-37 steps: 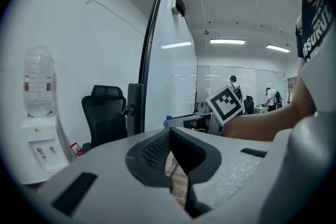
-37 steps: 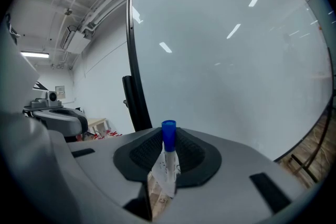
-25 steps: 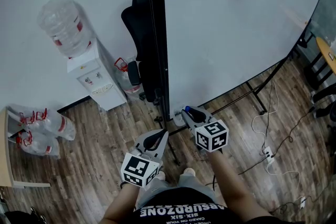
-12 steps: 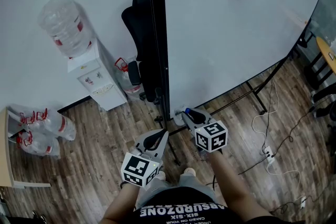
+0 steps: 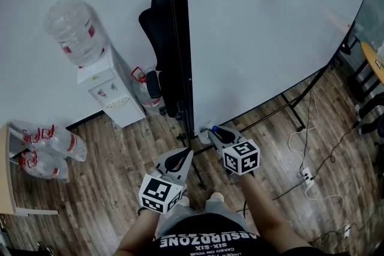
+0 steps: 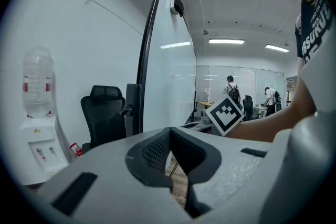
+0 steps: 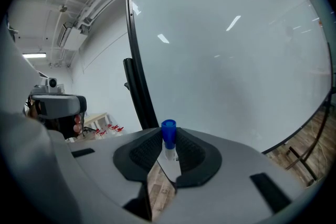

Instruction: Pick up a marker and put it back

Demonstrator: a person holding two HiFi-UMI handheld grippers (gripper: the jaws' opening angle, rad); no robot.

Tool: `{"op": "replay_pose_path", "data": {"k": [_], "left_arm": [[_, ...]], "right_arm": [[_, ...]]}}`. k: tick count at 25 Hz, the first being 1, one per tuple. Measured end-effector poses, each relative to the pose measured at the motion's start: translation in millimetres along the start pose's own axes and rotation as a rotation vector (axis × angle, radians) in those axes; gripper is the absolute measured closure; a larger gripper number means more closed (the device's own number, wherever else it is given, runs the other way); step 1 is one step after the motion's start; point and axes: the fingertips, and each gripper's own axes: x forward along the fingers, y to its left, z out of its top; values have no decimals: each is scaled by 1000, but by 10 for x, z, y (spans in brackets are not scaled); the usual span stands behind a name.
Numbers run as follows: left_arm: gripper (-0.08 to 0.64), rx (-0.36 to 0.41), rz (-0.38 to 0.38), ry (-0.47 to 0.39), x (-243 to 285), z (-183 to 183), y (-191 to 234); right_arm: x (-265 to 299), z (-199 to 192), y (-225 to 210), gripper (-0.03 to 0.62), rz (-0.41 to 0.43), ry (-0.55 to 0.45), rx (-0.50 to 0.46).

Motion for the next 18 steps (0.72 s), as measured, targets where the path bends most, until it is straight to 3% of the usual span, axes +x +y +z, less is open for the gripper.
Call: {"op": "replay_pose_path", "data": {"k": [18], "left_arm": [[552, 0, 0, 1, 31, -3, -5]], "right_arm": [[-82, -106, -48, 517, -10, -10, 38]]}}
